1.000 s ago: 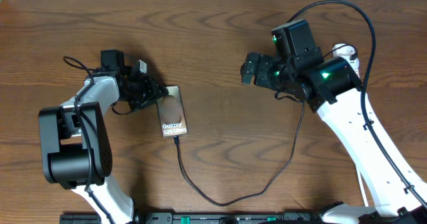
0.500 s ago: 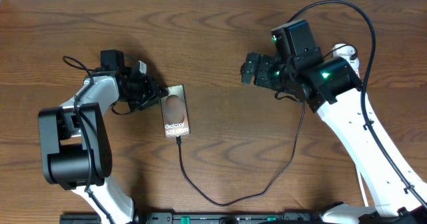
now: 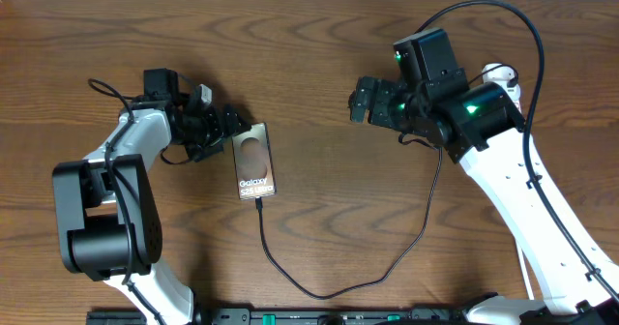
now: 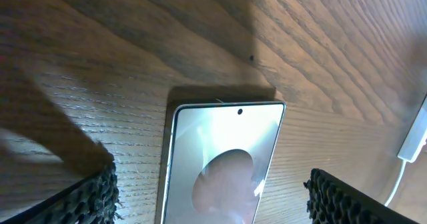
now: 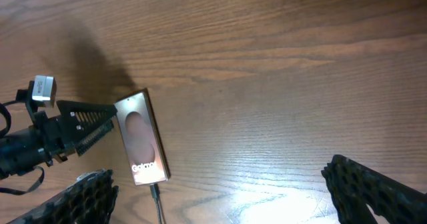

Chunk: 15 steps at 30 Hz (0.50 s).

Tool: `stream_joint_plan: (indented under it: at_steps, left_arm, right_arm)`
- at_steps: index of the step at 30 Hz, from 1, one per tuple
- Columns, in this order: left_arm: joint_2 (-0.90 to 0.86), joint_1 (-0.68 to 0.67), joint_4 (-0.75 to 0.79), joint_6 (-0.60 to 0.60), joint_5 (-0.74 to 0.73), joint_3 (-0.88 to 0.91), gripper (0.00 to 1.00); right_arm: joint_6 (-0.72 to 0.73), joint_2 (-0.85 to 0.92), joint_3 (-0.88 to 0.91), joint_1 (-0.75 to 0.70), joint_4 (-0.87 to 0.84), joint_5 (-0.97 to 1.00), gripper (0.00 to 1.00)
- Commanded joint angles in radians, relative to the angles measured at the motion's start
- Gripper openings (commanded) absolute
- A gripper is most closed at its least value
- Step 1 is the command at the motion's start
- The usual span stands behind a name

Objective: Plug charger to phone and switch on socket
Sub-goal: 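Open the left gripper and lift it away from the phone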

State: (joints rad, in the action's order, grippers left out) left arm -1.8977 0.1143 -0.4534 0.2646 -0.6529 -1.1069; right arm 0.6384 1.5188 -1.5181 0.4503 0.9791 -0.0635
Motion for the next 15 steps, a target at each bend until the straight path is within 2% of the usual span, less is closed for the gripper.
stream_joint_plan:
  at_steps: [1, 8, 15]
  left_arm:
    - [-0.064, 0.035, -0.021, -0.013, 0.127, 0.039, 0.91]
    - [-0.015, 0.09, -0.021, -0.089, -0.101, 0.008, 0.91]
    - [0.14, 0.116, -0.021, -0.089, -0.174, 0.008, 0.91]
  right_arm:
    - [-0.021, -0.011, -0.006, 0.016, 0.001, 0.002, 0.99]
    - [-0.027, -0.011, -0.006, 0.016, 0.001, 0.013, 0.99]
    - [-0.034, -0.011, -0.006, 0.015, 0.001, 0.035, 0.99]
